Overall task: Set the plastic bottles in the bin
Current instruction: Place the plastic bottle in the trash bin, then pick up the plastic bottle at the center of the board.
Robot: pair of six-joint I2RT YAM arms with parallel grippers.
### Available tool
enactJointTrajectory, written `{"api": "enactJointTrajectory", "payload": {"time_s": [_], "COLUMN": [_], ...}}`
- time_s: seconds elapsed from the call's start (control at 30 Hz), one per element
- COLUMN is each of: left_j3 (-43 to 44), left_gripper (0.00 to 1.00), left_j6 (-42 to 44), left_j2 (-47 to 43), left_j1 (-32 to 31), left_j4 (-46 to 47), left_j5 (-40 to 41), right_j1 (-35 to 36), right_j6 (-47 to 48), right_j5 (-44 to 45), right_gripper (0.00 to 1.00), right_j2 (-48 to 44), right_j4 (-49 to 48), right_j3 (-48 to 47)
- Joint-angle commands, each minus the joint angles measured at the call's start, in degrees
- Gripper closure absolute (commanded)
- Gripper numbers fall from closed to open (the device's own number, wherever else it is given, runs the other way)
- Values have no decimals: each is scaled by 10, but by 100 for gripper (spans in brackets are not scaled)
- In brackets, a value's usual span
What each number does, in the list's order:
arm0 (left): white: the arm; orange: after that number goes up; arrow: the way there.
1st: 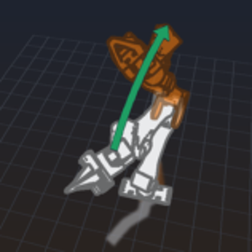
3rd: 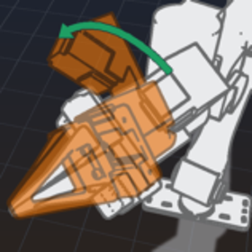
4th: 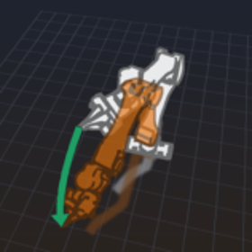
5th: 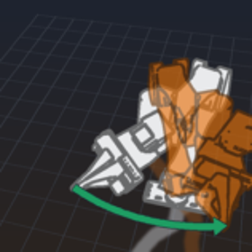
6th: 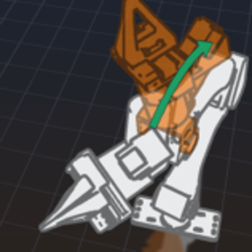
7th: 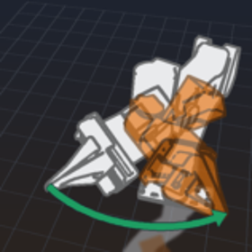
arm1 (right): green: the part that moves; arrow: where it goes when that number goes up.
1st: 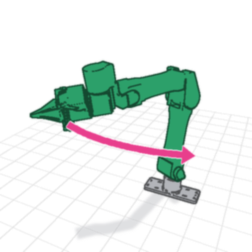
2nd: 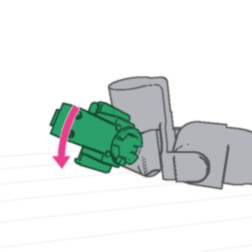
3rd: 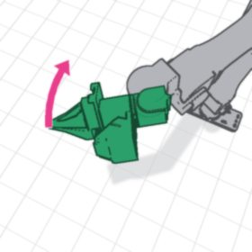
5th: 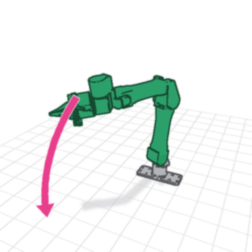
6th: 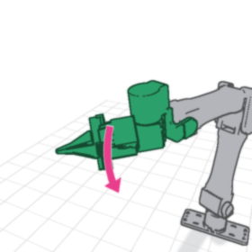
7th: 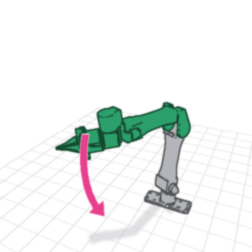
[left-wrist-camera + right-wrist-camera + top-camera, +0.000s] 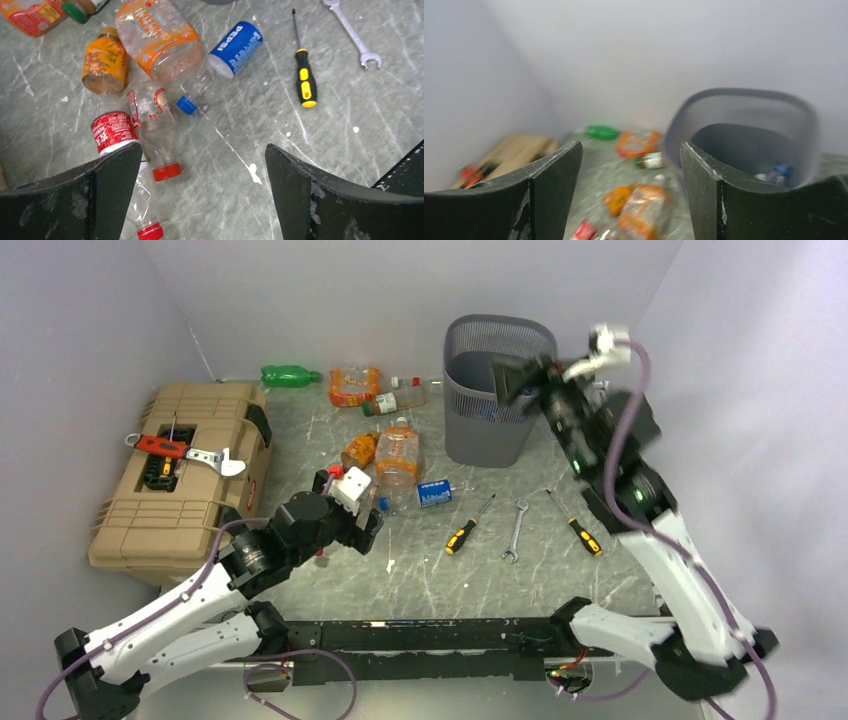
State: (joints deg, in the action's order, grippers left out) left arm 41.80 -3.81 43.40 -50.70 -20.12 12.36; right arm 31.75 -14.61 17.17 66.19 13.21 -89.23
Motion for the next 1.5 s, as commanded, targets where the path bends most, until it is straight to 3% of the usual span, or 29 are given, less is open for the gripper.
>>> {"api": "enactJointTrajectory", "payload": {"time_s": [0.0,0.23,0.3,0.5,0.67,0.83,1.0,1.23,1.47], "left_j3": [26,49,68,40,25,10,19,11,-21], "left_gripper": [1,1,1,0,1,2,2,9,6], "left_j6": [-9,-55,-123,-381,-469,-435,-426,-403,-407], "left_j2": [11,50,71,84,72,89,165,211,252], "left_j1": [0,0,0,1,27,99,147,168,169], "left_j4": [-14,-45,-70,-192,-322,-302,-293,-236,-179], "left_j5": [37,53,65,200,275,241,207,192,144], "right_j1": [36,53,54,55,56,59,73,85,86], "right_j6": [-45,-129,-150,-197,-201,-215,-225,-220,-212], "right_j5": [-143,-187,-188,-204,-210,-221,-224,-212,-208], "right_gripper": [25,27,27,28,28,29,29,30,30], "right_j2": [-121,-260,-285,-336,-341,-322,-307,-315,-343], "right_j4": [-54,-70,-72,-97,-94,-127,-160,-154,-135], "right_j3": [187,457,517,630,656,674,675,667,665]}}
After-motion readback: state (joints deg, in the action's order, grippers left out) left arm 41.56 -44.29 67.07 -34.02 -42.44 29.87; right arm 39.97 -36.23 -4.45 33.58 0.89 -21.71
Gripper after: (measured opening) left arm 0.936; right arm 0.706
